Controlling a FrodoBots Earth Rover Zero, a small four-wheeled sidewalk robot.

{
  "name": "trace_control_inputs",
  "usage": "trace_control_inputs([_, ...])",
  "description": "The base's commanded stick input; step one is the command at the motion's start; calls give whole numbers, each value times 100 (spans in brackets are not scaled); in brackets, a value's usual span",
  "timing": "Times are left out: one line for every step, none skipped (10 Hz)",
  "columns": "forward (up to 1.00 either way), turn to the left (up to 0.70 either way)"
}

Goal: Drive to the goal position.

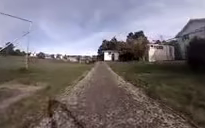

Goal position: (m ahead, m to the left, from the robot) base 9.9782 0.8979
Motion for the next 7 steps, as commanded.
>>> trace_control_inputs([85, 0])
trace_control_inputs([85, 0])
trace_control_inputs([85, 0])
trace_control_inputs([85, 0])
trace_control_inputs([85, 0])
trace_control_inputs([85, -1])
trace_control_inputs([85, -5])
